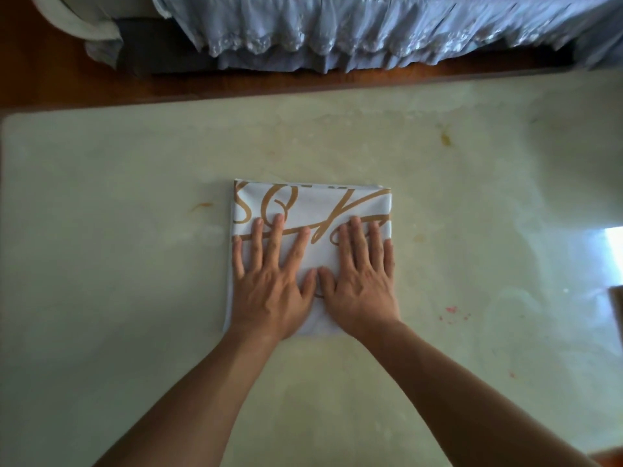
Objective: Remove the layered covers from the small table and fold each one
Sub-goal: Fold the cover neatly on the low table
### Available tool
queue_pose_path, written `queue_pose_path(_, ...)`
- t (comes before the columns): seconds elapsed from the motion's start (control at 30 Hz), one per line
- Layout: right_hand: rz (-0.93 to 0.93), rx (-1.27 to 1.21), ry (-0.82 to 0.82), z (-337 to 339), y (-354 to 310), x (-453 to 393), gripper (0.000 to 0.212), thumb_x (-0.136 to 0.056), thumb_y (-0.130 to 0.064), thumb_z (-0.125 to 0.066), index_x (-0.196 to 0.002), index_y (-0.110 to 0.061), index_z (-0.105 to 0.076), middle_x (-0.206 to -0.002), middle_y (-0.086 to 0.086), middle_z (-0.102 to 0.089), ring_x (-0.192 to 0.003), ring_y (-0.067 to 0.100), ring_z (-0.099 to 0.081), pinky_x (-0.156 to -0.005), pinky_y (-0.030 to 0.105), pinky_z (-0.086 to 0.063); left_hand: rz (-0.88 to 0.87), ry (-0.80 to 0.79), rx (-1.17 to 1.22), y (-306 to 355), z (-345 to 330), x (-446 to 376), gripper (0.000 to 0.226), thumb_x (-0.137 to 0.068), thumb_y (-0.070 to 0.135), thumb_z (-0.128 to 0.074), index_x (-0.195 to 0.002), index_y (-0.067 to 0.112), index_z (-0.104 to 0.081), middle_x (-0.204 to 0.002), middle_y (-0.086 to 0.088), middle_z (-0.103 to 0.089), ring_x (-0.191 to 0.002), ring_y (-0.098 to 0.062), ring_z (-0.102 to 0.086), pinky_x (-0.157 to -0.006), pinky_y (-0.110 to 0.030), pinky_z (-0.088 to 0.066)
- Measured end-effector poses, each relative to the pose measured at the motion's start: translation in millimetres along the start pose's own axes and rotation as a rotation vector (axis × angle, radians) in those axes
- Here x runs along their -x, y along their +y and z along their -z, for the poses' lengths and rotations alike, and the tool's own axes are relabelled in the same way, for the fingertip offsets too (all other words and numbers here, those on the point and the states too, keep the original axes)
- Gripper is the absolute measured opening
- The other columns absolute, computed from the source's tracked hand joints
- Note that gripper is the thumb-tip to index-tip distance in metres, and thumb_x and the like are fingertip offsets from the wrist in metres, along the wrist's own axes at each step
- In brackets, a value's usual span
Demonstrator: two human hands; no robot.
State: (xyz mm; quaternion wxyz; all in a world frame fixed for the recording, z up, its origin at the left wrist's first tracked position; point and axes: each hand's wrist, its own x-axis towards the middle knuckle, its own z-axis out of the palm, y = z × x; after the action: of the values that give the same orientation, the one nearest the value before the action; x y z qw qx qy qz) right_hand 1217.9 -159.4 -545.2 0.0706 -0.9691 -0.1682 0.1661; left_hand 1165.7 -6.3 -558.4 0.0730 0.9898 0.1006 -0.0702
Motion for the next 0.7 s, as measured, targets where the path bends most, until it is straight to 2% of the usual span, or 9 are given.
queue_pose_path(0.1, 0.006, -0.005, 0.046, 13, -1, -8, 0.072, -0.098, -0.052, -0.034, -0.158, -0.014, -0.025, -0.166, 0.007, -0.015, -0.153, 0.031, -0.003, -0.124, 0.047, -0.003, -0.01, 0.005, -0.022, -1, 2, 0, 0.069, -0.098, 0.06, -0.037, -0.161, 0.035, -0.023, -0.171, -0.008, -0.004, -0.157, -0.035, 0.0, -0.121, -0.062, -0.01)
queue_pose_path(0.17, 0.114, 0.033, 0.108, 21, 17, -21, 0.064, -0.099, -0.049, -0.037, -0.154, -0.017, -0.036, -0.161, 0.01, -0.027, -0.148, 0.033, -0.018, -0.122, 0.047, -0.009, -0.017, 0.014, -0.037, -2, 5, 1, 0.069, -0.098, 0.058, -0.037, -0.161, 0.033, -0.023, -0.171, -0.009, -0.005, -0.157, -0.035, 0.0, -0.121, -0.062, -0.011)
queue_pose_path(0.23, 0.221, 0.089, 0.068, 23, 39, -33, 0.065, -0.101, -0.053, -0.031, -0.158, -0.024, -0.026, -0.166, 0.007, -0.014, -0.153, 0.031, -0.008, -0.125, 0.047, -0.005, -0.015, 0.019, -0.031, 1, 6, 1, 0.07, -0.096, 0.058, -0.04, -0.16, 0.033, -0.027, -0.171, -0.009, -0.006, -0.157, -0.035, -0.001, -0.121, -0.062, -0.01)
queue_pose_path(0.33, 0.25, 0.062, 0.018, 14, 53, -38, 0.068, -0.101, -0.057, -0.028, -0.161, -0.029, -0.012, -0.169, -0.002, 0.004, -0.155, 0.024, 0.01, -0.125, 0.044, -0.001, -0.051, -0.01, 0.004, -1, 7, 0, 0.076, -0.09, 0.06, -0.044, -0.16, 0.033, -0.028, -0.171, -0.009, -0.006, -0.157, -0.036, -0.001, -0.122, -0.061, -0.007)
queue_pose_path(0.4, 0.25, 0.022, 0.042, 11, 53, -38, 0.068, -0.101, -0.056, -0.033, -0.16, -0.031, -0.012, -0.169, -0.003, 0.004, -0.155, 0.022, 0.011, -0.125, 0.043, 0.0, -0.195, -0.065, 0.03, -28, 12, 0, 0.077, -0.089, 0.063, -0.043, -0.159, 0.035, -0.027, -0.171, -0.006, -0.005, -0.157, -0.031, -0.001, -0.123, -0.057, -0.01)
queue_pose_path(0.47, 0.261, -0.004, 0.055, 11, 56, -39, 0.068, -0.1, -0.055, -0.037, -0.16, -0.031, -0.015, -0.169, -0.002, 0.0, -0.155, 0.023, 0.008, -0.124, 0.043, -0.001, -0.425, -0.135, -0.043, -76, 21, -6, 0.07, -0.095, 0.063, -0.036, -0.159, 0.037, -0.025, -0.171, -0.001, -0.005, -0.158, -0.023, -0.001, -0.121, -0.048, -0.017)
queue_pose_path(0.53, 0.261, -0.009, 0.063, 10, 58, -40, 0.068, -0.1, -0.054, -0.039, -0.16, -0.031, -0.017, -0.169, -0.001, -0.003, -0.155, 0.024, 0.006, -0.125, 0.045, -0.003, -0.61, -0.195, -0.141, -114, 35, -18, 0.069, -0.099, 0.063, -0.028, -0.161, 0.035, -0.017, -0.171, -0.003, -0.005, -0.158, -0.021, -0.001, -0.122, -0.044, -0.014)
queue_pose_path(0.6, 0.26, -0.007, 0.074, 9, 58, -39, 0.068, -0.1, -0.054, -0.04, -0.16, -0.031, -0.018, -0.169, 0.0, -0.004, -0.155, 0.025, 0.005, -0.125, 0.046, -0.004, -0.672, -0.22, -0.222, -118, 43, -23, 0.076, -0.097, 0.067, -0.028, -0.161, 0.029, -0.014, -0.17, -0.011, -0.008, -0.158, -0.027, -0.002, -0.125, -0.049, -0.01)
queue_pose_path(0.7, 0.264, -0.01, 0.08, 7, 58, -39, 0.068, -0.098, -0.055, -0.039, -0.159, -0.03, -0.021, -0.168, 0.0, -0.007, -0.155, 0.026, 0.002, -0.124, 0.048, -0.007, -0.659, -0.184, -0.262, -81, 52, 2, 0.092, -0.089, 0.074, -0.039, -0.155, 0.01, -0.036, -0.162, -0.021, -0.029, -0.151, -0.039, -0.024, -0.121, -0.056, -0.021)
